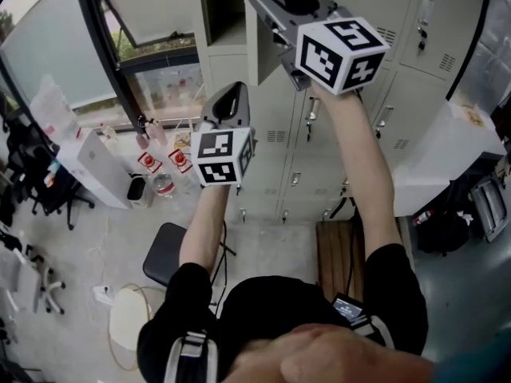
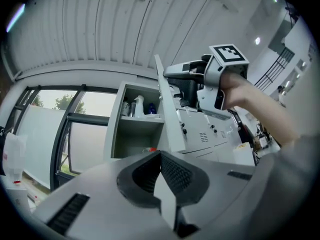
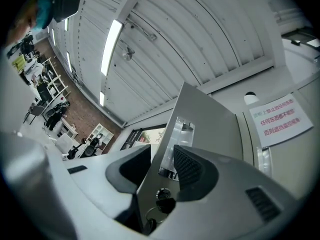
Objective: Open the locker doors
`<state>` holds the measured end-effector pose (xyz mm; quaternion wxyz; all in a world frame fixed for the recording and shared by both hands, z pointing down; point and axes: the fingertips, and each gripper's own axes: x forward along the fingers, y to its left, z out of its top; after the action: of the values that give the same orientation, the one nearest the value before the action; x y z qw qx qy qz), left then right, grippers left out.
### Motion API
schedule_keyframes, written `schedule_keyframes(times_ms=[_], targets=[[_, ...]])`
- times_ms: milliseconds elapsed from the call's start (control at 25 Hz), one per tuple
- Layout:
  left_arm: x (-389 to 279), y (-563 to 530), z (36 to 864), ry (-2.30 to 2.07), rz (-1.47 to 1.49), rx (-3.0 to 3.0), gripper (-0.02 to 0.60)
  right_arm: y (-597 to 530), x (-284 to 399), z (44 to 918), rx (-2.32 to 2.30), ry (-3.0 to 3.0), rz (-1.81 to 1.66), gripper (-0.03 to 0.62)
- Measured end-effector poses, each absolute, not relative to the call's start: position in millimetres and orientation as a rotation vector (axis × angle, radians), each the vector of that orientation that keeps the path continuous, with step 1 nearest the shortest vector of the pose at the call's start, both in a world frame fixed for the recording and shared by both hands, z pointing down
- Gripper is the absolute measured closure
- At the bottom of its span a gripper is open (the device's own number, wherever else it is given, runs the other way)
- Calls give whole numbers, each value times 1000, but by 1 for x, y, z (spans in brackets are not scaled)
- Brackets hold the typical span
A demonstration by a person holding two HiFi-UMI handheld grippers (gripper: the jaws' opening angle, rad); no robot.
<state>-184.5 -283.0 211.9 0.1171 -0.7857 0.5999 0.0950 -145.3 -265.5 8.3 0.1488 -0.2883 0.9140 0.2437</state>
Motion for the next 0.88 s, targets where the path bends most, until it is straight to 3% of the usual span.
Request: schedule_keyframes(times_ms=[880], targets=[[-35,-259,199,1420,259,-2468,572,-236,-18,31,-1005,2536,746,453]])
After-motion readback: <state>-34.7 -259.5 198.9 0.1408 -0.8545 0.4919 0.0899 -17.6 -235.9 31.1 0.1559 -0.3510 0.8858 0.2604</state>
